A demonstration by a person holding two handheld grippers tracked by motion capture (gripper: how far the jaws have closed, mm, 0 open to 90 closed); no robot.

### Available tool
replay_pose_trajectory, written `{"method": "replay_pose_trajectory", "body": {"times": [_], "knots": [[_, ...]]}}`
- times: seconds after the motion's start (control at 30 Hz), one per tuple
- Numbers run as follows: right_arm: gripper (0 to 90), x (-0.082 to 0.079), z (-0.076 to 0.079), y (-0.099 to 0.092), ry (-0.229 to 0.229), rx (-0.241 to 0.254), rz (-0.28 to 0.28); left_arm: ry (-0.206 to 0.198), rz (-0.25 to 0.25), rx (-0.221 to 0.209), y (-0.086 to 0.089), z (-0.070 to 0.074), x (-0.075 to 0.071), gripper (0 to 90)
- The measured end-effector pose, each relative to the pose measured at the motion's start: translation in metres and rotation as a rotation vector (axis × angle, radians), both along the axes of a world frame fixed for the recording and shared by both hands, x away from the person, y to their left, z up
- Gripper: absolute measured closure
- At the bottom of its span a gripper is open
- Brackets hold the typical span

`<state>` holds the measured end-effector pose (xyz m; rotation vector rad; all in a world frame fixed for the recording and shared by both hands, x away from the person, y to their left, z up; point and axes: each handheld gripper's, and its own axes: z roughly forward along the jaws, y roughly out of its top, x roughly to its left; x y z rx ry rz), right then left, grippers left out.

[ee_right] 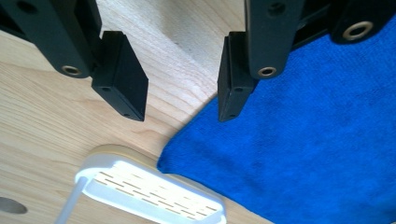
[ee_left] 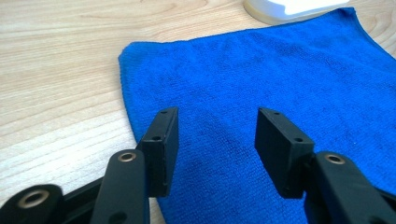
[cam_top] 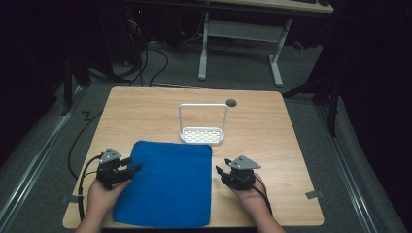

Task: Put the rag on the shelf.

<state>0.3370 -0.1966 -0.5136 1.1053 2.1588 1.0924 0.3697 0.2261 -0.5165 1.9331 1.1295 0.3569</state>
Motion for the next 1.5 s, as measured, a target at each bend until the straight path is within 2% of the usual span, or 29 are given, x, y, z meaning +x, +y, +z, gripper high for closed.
{"method": "replay_pose_trajectory", "body": {"times": [0.13,0.2,0.33,0.37,0.47,0.5,0.53,0.6,0.73,0.8,0.93,1.03,1.13,1.33,1.5], "knots": [[54.1,0.0,0.0,0.006,0.006,-0.011,0.031,-0.003,-0.004,0.008,0.002,0.0,-0.002,52.5],[57.0,0.0,0.0,0.015,0.01,-0.015,0.066,0.007,-0.013,0.014,0.004,-0.001,-0.004,54.7],[64.2,0.0,-0.001,0.027,0.03,-0.015,0.111,0.031,-0.039,0.018,0.006,-0.002,-0.007,66.0],[68.9,0.0,-0.001,0.031,0.033,-0.019,0.129,0.051,-0.052,0.025,0.006,-0.003,-0.008,66.0],[87.3,0.003,-0.004,0.043,0.062,-0.033,0.183,0.061,-0.082,0.06,0.004,-0.005,-0.011,77.1],[90.0,0.005,-0.006,0.048,0.086,-0.034,0.203,0.066,-0.097,0.086,0.003,-0.006,-0.013,83.3],[90.0,0.006,-0.007,0.049,0.097,-0.04,0.203,0.066,-0.097,0.086,0.003,-0.006,-0.013,85.0],[90.0,0.008,-0.01,0.052,0.115,-0.056,0.206,0.076,-0.111,0.124,0.001,-0.009,-0.014,86.3],[90.0,0.012,-0.016,0.052,0.135,-0.081,0.206,0.078,-0.128,0.107,0.0,-0.011,-0.013,85.8],[90.0,0.011,-0.016,0.049,0.148,-0.07,0.198,0.079,-0.142,0.105,-0.001,-0.011,-0.013,84.8],[90.0,0.006,-0.016,0.043,0.136,-0.084,0.195,0.088,-0.164,0.103,-0.006,-0.011,-0.013,84.5],[90.0,-0.001,-0.015,0.035,0.134,-0.094,0.18,0.091,-0.197,0.086,-0.012,-0.011,-0.016,84.5],[90.0,-0.007,-0.015,0.026,0.134,-0.097,0.161,0.091,-0.249,0.098,-0.026,-0.01,-0.019,84.5],[90.0,-0.019,-0.013,-0.005,0.153,-0.09,0.103,0.073,-0.376,0.125,-0.063,-0.009,-0.029,83.0],[90.0,-0.027,-0.012,-0.023,0.155,-0.097,0.074,0.051,-0.433,0.135,-0.083,-0.009,-0.034,83.0]]}}
